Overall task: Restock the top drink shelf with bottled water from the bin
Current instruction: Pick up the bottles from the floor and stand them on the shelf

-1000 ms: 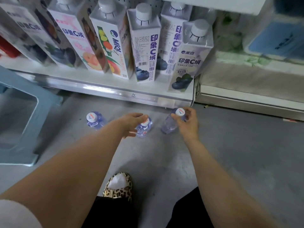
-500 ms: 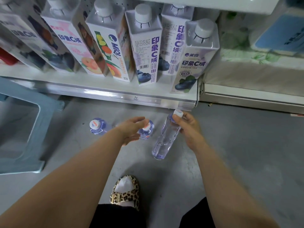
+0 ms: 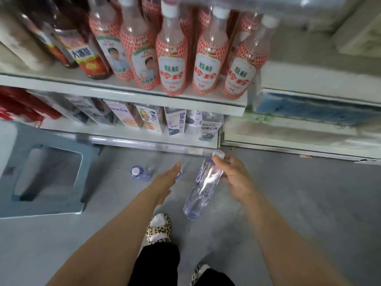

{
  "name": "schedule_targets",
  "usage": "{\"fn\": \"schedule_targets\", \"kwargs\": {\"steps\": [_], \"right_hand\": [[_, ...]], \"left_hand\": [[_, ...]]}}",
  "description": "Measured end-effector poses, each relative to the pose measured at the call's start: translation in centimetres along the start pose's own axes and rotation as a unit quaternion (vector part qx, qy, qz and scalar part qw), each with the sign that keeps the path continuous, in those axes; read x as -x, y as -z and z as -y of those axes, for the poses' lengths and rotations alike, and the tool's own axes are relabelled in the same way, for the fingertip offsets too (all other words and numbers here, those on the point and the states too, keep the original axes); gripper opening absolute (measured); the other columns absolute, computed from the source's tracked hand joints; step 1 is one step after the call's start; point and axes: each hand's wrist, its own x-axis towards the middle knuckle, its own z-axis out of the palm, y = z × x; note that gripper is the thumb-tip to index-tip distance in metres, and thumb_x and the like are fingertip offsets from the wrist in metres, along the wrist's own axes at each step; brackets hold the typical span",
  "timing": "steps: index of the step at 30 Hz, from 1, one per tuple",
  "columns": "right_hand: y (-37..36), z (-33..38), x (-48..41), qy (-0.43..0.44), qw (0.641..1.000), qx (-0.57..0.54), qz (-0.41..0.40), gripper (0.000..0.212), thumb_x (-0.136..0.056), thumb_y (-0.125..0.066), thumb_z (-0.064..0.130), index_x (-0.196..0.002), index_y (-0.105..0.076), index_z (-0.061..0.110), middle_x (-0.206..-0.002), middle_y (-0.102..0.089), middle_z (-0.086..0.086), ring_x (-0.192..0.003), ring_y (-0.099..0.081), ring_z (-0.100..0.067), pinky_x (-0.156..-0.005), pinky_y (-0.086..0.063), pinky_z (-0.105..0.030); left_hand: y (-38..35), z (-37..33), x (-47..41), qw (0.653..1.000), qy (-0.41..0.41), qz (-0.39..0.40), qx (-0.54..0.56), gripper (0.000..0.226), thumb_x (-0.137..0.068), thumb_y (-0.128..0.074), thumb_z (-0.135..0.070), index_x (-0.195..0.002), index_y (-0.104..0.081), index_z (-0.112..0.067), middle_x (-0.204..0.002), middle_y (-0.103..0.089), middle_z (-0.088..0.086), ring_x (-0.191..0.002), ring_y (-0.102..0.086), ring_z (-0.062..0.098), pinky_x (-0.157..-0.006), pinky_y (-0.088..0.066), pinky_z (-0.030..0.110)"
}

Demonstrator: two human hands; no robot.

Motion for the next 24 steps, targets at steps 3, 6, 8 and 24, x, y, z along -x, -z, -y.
{"fn": "schedule_targets", "kwargs": {"steps": [3, 6, 8, 24], "right_hand": [[-0.8, 7.7, 5.9, 0.010, 0.999, -0.008, 0.047, 0.053, -0.071, -0.083, 0.037, -0.114, -0.067, 0.011, -0.111, -0.076, -0.009, -0.096, -0.073, -0.023, -0.092, -0.056, -0.048], [-2.2, 15.6, 12.0, 0.043, 0.994, -0.025, 0.096, 0.035, -0.076, -0.080, 0.032, -0.104, -0.069, 0.013, -0.102, -0.078, -0.006, -0.090, -0.073, -0.022, -0.077, -0.061, -0.040], [-3.2, 21.4, 16.6, 0.075, 0.990, -0.021, 0.114, 0.029, -0.079, -0.075, 0.031, -0.100, -0.068, 0.013, -0.097, -0.079, -0.004, -0.083, -0.074, -0.017, -0.065, -0.060, -0.033], [-8.9, 55.6, 45.8, 0.356, 0.902, 0.055, 0.240, 0.039, -0.095, -0.055, 0.044, -0.085, -0.082, 0.019, -0.090, -0.077, -0.003, -0.077, -0.074, -0.019, -0.068, -0.060, -0.030]], "left_hand": [[-0.9, -3.5, 9.0, 0.996, -0.024, 0.088, 0.002, 0.080, -0.088, -0.036, -0.075, -0.151, -0.037, -0.026, -0.155, -0.040, -0.007, -0.141, -0.037, 0.012, -0.118, -0.022, 0.039], [-1.8, -7.7, 18.1, 0.988, -0.066, 0.135, 0.019, 0.091, -0.074, -0.041, -0.078, -0.149, -0.040, -0.028, -0.154, -0.042, -0.006, -0.140, -0.038, 0.012, -0.122, -0.020, 0.045], [-2.3, -10.9, 24.2, 0.982, -0.102, 0.155, 0.028, 0.089, -0.075, -0.043, -0.075, -0.150, -0.041, -0.027, -0.154, -0.042, -0.003, -0.143, -0.036, 0.017, -0.122, -0.021, 0.048], [-4.2, -30.9, 59.0, 0.861, -0.467, 0.199, -0.042, 0.056, -0.088, -0.068, -0.029, -0.133, -0.056, 0.002, -0.122, -0.054, 0.020, -0.116, -0.045, 0.035, -0.100, -0.034, 0.050]]}}
